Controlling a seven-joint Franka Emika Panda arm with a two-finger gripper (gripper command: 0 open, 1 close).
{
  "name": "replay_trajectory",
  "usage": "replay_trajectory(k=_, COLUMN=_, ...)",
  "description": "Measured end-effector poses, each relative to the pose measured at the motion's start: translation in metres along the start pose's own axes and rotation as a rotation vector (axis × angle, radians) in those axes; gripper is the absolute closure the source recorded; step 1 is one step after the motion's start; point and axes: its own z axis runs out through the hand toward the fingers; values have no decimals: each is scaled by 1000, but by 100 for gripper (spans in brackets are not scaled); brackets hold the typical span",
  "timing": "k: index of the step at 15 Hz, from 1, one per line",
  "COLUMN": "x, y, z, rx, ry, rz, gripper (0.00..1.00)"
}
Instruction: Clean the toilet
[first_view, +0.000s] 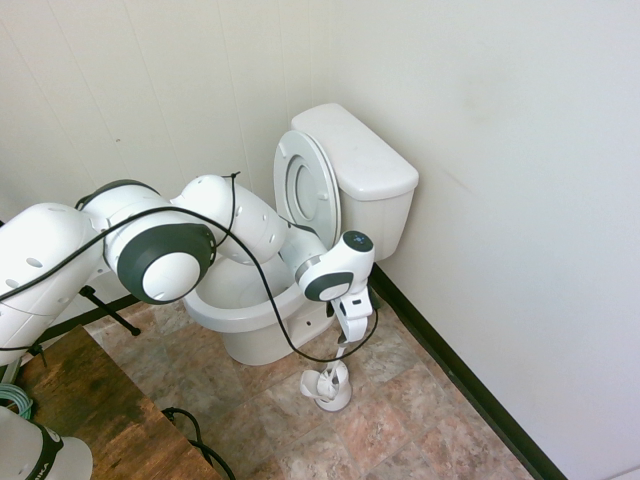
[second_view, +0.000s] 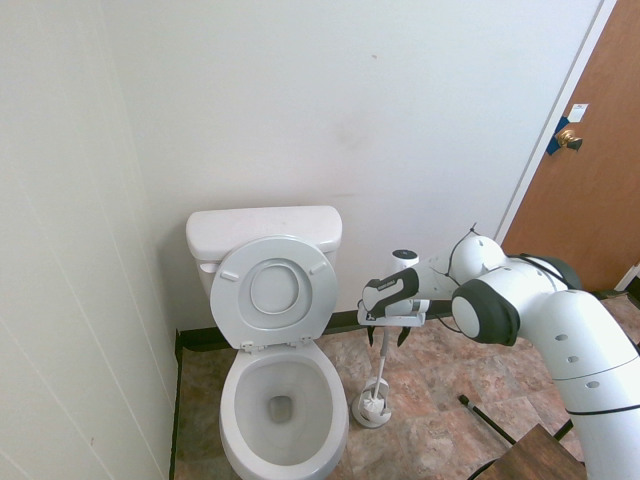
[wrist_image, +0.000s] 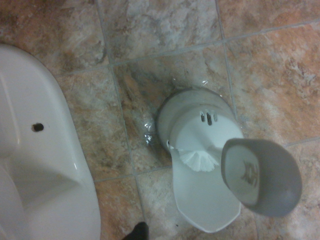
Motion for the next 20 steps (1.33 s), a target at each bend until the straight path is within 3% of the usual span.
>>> replay_trajectory(k=6, x=21, y=-20, z=11, rx=-3, ry=-22, rz=37, gripper=0)
replay_trajectory(k=7, x=25, y=-22, z=12, rx=0, ry=-15, rz=45, gripper=100)
replay_trajectory(k=20, x=37, y=-14, z=29, rx=-23, ry=-24, rz=71, gripper=100)
